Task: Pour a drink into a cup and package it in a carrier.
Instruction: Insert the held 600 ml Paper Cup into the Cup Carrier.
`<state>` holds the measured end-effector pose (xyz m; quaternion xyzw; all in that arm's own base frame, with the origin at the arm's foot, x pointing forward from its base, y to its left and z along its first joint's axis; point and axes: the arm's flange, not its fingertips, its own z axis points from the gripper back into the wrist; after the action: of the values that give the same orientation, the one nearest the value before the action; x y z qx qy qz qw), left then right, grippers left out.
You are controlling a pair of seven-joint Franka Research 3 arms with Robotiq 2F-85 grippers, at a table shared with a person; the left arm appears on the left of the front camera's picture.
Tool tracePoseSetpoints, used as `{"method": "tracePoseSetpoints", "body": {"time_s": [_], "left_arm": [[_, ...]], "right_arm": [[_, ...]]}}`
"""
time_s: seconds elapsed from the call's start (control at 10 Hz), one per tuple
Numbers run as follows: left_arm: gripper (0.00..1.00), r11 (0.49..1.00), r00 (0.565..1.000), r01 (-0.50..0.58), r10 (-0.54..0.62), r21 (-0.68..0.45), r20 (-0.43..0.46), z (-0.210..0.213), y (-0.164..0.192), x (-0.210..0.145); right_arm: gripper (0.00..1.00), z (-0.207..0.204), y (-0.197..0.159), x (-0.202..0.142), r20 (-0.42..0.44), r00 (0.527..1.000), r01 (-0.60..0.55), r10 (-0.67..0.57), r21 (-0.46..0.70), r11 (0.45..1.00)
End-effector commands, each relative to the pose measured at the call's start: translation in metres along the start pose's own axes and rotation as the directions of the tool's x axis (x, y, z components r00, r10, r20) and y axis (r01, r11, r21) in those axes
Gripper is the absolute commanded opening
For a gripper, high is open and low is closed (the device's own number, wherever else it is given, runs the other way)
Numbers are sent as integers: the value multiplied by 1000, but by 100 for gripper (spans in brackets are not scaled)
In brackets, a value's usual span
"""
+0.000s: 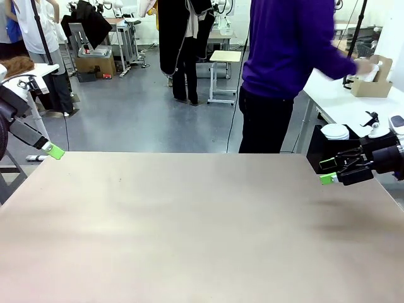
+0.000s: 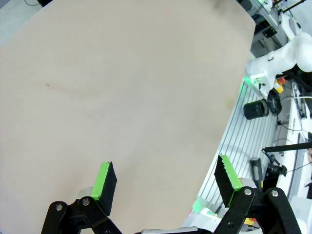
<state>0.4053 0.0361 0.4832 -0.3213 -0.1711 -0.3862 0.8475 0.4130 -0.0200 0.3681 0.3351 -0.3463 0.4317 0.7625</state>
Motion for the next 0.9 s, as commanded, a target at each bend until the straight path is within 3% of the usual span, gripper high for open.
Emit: {"method": "tracePoseSetpoints", "body": {"time_s": [0.0,0.8], "left_arm": [[100,1000,1000,3,-3,2,2,1,-2,0],[100,1000,1000,3,-3,2,2,1,-2,0]], "right_arm": [[100,2,0,0,0,1000,-12,12,-2,1000],[100,2,0,0,0,1000,-12,12,-2,1000]]}}
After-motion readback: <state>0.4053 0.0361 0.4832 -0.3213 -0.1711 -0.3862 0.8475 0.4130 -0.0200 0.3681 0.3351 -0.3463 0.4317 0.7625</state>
